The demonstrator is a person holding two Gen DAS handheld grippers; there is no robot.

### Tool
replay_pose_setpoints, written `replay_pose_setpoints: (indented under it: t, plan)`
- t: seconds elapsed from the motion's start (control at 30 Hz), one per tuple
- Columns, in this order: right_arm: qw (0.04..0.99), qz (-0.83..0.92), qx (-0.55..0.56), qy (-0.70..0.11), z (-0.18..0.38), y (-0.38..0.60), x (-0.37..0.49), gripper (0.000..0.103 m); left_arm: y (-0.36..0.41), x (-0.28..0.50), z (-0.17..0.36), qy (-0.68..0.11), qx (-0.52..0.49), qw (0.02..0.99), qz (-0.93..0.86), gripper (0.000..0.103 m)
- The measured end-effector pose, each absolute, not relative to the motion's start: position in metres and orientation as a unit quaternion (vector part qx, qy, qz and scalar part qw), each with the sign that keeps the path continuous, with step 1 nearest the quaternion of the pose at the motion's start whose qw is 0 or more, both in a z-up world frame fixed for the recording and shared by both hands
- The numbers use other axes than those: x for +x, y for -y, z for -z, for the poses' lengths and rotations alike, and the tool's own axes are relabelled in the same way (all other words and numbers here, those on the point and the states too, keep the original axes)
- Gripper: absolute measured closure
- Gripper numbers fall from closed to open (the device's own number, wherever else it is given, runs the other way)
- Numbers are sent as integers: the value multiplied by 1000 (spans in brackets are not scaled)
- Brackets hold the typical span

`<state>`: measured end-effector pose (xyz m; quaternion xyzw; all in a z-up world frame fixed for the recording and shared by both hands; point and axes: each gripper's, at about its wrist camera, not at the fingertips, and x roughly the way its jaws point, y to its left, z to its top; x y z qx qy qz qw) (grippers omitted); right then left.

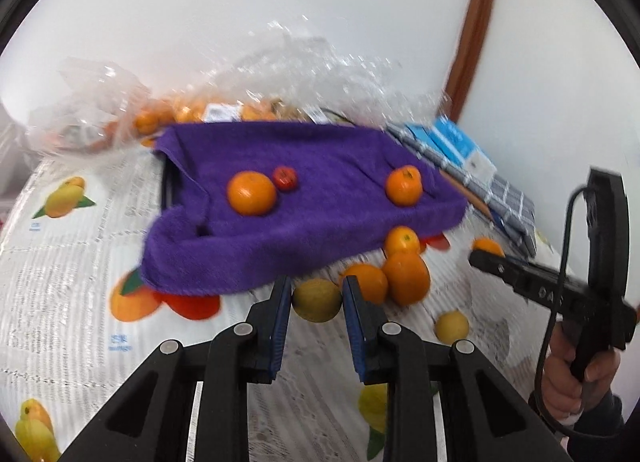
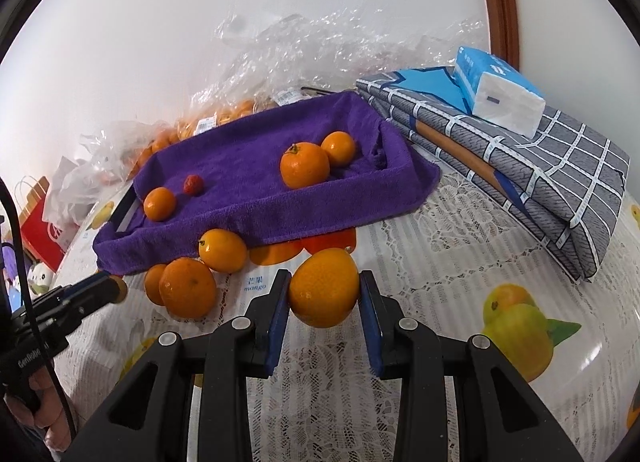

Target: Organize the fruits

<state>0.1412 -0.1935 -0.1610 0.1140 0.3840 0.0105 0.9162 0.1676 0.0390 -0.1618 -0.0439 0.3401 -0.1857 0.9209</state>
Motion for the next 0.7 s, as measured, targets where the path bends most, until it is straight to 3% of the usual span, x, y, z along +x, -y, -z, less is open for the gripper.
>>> replay_pose_setpoints:
  t: [0.7]
  plan:
    - [936,-5,74,-344,115,185,162,69,-73,191,119,-296,-100,943,117,78]
